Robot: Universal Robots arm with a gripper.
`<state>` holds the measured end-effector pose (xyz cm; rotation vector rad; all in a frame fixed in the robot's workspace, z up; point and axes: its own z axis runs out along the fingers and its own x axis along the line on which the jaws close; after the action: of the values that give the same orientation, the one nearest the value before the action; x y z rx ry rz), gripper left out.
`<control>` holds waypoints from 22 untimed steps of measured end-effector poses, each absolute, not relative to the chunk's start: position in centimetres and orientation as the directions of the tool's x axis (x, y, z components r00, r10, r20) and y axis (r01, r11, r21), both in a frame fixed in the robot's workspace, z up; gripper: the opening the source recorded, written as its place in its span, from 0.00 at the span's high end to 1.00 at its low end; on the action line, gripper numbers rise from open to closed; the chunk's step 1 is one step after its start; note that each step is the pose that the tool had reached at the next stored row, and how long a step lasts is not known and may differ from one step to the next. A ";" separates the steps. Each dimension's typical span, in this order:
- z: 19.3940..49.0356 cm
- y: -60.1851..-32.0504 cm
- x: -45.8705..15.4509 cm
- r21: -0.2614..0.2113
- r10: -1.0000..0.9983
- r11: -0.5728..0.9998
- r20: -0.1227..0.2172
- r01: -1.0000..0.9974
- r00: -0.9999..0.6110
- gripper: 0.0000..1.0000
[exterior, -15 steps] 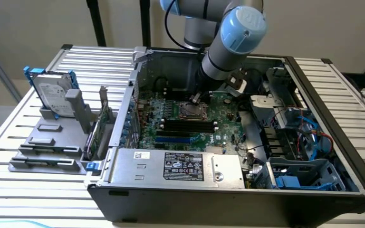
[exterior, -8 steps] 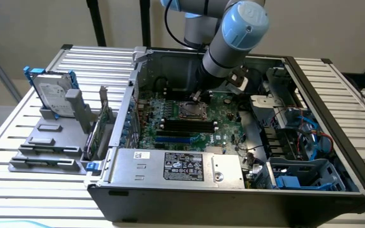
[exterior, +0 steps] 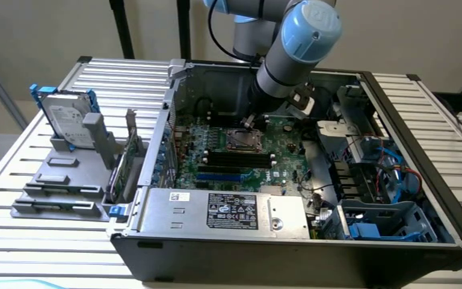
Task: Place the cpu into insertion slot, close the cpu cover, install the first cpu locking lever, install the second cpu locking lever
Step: 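Install the second cpu locking lever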
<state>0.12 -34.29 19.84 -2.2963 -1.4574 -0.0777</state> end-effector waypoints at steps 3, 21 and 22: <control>19.8 -34.3 0.1 -0.315 0.853 -0.364 0.265 0.876 0.450 0.89; 21.2 -37.4 0.1 -0.316 0.854 -0.365 0.262 0.876 0.450 0.89; 21.3 -37.7 0.1 -0.315 0.854 -0.365 0.261 0.876 0.450 0.89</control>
<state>0.12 -37.66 21.33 -2.2986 -1.4580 -0.0738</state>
